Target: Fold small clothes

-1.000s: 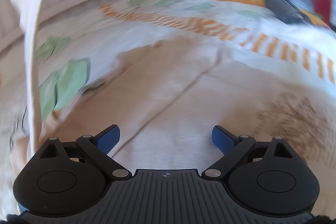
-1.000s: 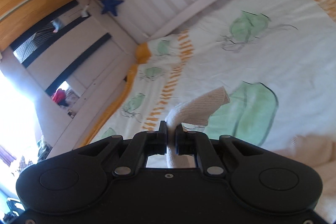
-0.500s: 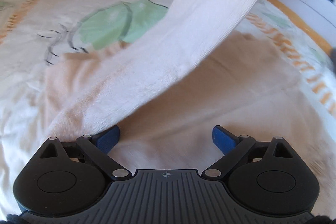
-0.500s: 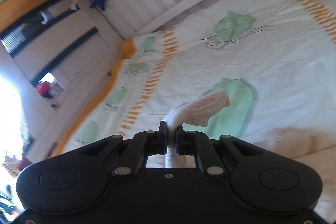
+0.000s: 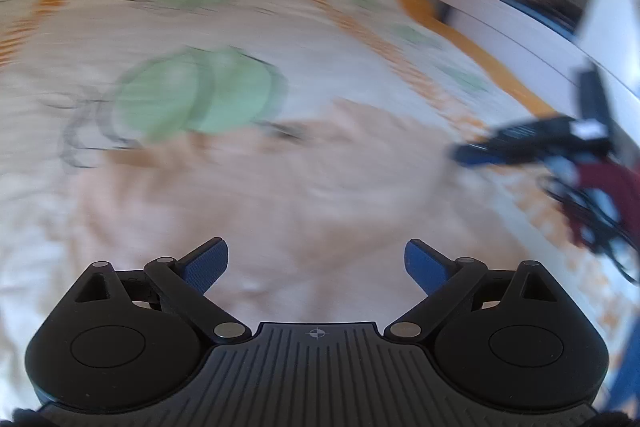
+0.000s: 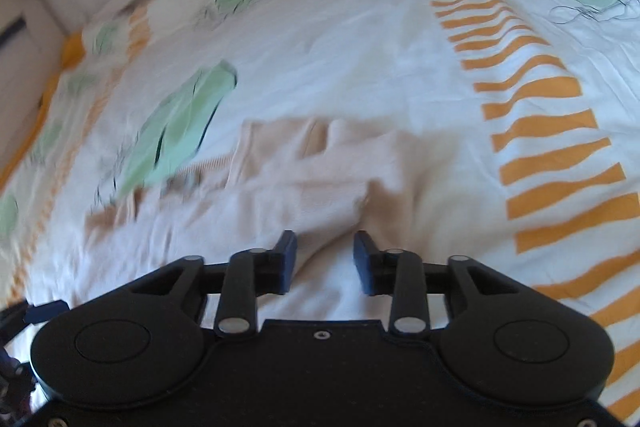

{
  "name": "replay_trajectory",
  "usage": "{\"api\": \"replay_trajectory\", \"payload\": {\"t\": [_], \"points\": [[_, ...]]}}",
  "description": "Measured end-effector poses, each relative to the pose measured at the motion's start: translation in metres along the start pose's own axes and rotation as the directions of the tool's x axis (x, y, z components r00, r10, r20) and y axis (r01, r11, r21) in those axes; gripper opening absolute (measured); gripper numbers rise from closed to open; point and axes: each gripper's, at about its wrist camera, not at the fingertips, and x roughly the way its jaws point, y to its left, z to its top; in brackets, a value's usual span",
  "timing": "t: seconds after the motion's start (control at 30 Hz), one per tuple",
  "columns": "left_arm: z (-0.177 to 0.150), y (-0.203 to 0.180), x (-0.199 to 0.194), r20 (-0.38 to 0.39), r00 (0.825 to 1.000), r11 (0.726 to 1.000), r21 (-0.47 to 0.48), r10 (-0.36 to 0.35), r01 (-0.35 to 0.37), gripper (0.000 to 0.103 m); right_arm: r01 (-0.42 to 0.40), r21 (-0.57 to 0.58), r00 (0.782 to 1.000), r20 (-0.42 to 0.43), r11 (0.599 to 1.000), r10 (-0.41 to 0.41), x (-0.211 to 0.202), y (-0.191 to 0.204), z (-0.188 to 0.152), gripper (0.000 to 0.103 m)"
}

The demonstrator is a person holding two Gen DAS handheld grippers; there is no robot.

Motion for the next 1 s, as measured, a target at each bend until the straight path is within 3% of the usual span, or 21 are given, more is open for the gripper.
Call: {"api": "replay_trajectory", "payload": {"t": [0.17, 0.33, 0.4, 0.43, 0.5, 0.67, 0.83, 1.0], "points": [[-0.002, 0.031, 0.012, -0.019, 0.981, 0.968, -0.155, 0.195, -0.196, 0.096, 0.002, -0.042, 0.999, 0.040, 0.999, -0.001, 0.005, -0.012, 0.001, 0.048], [-0.009, 0.050, 0.030, -0.114, 0.941, 0.933, -0.136, 0.318, -0.332, 0.096, -0.049, -0.096, 0.998, 0.032, 0.994, 0.052, 0.014, -0.009, -0.001, 0.048], [-0.014, 0.059, 0.030, -0.116, 0.947, 0.933, -0.170, 0.301, -0.317, 0.103, -0.058, -0.108, 0.998, 0.010, 0.993, 0.059, 0.019, -0.005, -0.002, 0.050], [-0.014, 0.061, 0.028, -0.117, 0.947, 0.932, -0.176, 0.300, -0.317, 0.103, -0.059, -0.103, 0.998, 0.001, 0.993, 0.060, 0.021, -0.005, -0.003, 0.058], [-0.014, 0.060, 0.026, -0.120, 0.945, 0.933, -0.167, 0.303, -0.320, 0.103, -0.073, -0.088, 0.997, -0.009, 0.993, 0.073, 0.023, -0.005, -0.003, 0.062], [-0.015, 0.062, 0.025, -0.122, 0.948, 0.933, -0.177, 0.294, -0.313, 0.103, -0.165, -0.067, 0.986, -0.027, 0.984, 0.164, 0.021, -0.003, -0.002, 0.062], [-0.015, 0.062, 0.027, -0.126, 0.949, 0.934, -0.180, 0.289, -0.308, 0.103, -0.360, 0.053, 0.933, 0.034, 0.931, 0.359, -0.004, -0.002, 0.007, 0.059], [-0.013, 0.062, 0.028, -0.129, 0.950, 0.934, -0.183, 0.286, -0.306, 0.103, -0.288, 0.098, 0.956, 0.084, 0.953, 0.280, -0.012, -0.016, 0.008, 0.059]]}}
